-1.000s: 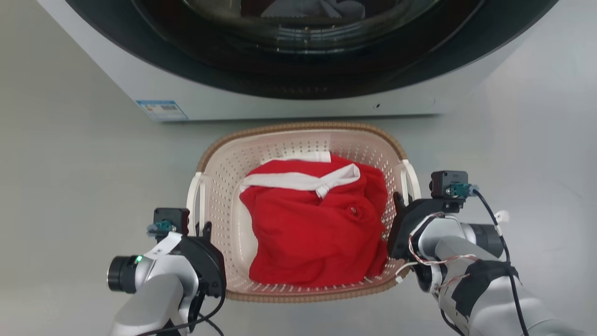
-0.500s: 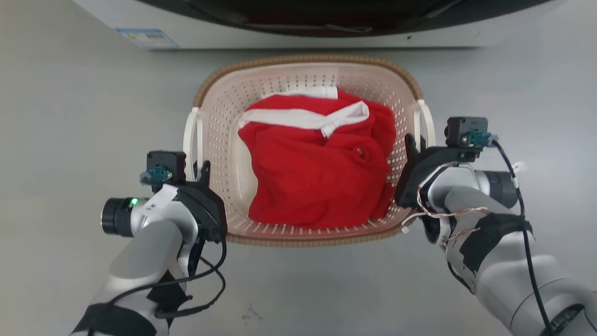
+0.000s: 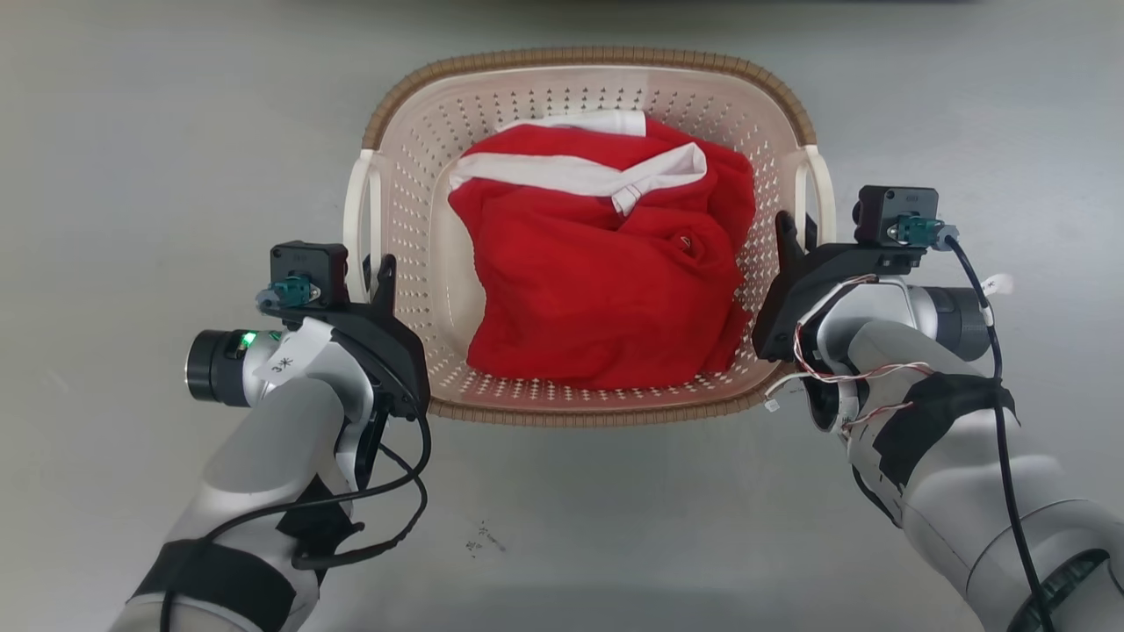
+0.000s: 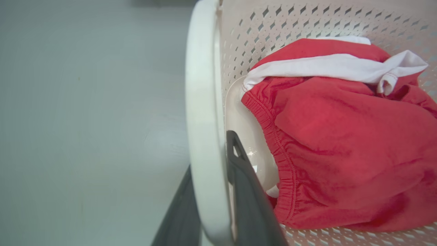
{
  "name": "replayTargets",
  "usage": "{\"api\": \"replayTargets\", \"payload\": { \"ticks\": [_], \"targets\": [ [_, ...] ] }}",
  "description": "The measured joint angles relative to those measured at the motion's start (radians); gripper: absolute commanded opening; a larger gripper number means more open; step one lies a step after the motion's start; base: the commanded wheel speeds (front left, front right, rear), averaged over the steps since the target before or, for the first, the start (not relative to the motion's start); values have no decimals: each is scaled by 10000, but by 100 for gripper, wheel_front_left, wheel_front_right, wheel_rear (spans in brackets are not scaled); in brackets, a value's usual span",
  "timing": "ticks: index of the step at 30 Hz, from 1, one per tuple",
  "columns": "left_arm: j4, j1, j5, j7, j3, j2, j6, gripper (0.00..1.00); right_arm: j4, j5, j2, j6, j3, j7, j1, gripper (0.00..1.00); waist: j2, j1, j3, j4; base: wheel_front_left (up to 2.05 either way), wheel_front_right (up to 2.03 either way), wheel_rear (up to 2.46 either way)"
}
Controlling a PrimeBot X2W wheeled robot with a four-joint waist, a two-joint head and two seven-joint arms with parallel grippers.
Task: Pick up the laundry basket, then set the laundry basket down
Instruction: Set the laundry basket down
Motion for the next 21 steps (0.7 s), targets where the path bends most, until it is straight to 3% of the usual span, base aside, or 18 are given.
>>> {"api": "replayTargets", "payload": {
  "ticks": [16,18,19,21],
  "targets": [
    [82,-686,36,-353,105,-4,-2,1,182,-163,2,75,31,-257,-691,0,-1,-2,675,-18,0,0,0],
    [100,-701,44,-399,104,-12,-2,26,217,-201,0,77,36,-320,-733,0,-1,-2,731,-11,0,0,0],
    [125,-701,50,-401,102,-17,-4,38,230,-244,-2,77,44,-341,-742,11,-1,-1,744,-6,0,0,0],
    [151,-704,79,-437,102,-42,-4,60,234,-251,19,92,63,-349,-750,69,-2,-2,760,4,0,0,0]
  ]
}}
